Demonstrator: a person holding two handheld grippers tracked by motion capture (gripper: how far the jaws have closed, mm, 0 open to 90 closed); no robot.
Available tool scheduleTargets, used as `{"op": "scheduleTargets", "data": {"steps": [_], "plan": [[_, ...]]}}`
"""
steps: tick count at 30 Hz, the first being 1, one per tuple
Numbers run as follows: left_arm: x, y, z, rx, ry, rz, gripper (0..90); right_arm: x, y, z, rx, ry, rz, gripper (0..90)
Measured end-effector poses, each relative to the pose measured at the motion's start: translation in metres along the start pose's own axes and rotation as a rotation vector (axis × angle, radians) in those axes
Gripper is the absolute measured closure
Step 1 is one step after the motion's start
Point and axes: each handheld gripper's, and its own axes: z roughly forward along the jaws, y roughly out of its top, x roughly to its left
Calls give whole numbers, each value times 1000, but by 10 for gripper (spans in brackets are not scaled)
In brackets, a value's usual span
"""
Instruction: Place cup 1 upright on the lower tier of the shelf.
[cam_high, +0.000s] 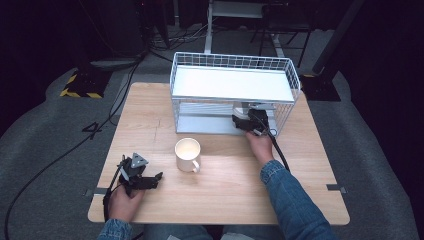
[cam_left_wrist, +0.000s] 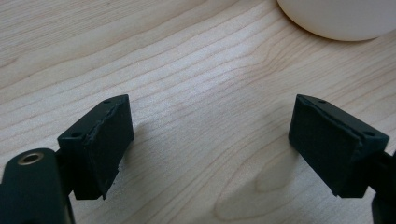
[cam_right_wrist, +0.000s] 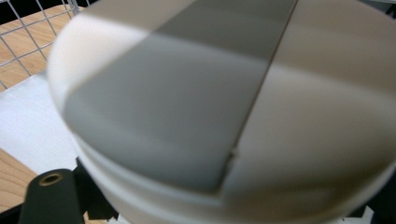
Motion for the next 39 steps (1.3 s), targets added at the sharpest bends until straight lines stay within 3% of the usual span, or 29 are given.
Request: {"op": "scheduleTargets", "data": {"steps": [3,5,6,8,19,21,33,39], "plan": [[0,0,0,0,0,0,146,-1,0,0,-1,8,-1,155],[0,0,0,0,0,-1,146,-2,0,-1,15,30,-23,102],[0,0,0,0,0,0,146,-3,0,-1,16,52,-28,32],[0,0,0,0,0,0,146,-3,0,-2,22,50,-35,3],[0,0,0,0,1,1,146,-4,-2,-17,7,63,-6,0],[0,0,0,0,1,-2,146,-7,-3,-24,32,104,3,0],[-1,1,1,-1,4,-11,142,-10,-8,-62,11,135,-18,0],[-1,1,1,-1,4,-12,143,-7,-8,-91,-17,165,-42,0]]}}
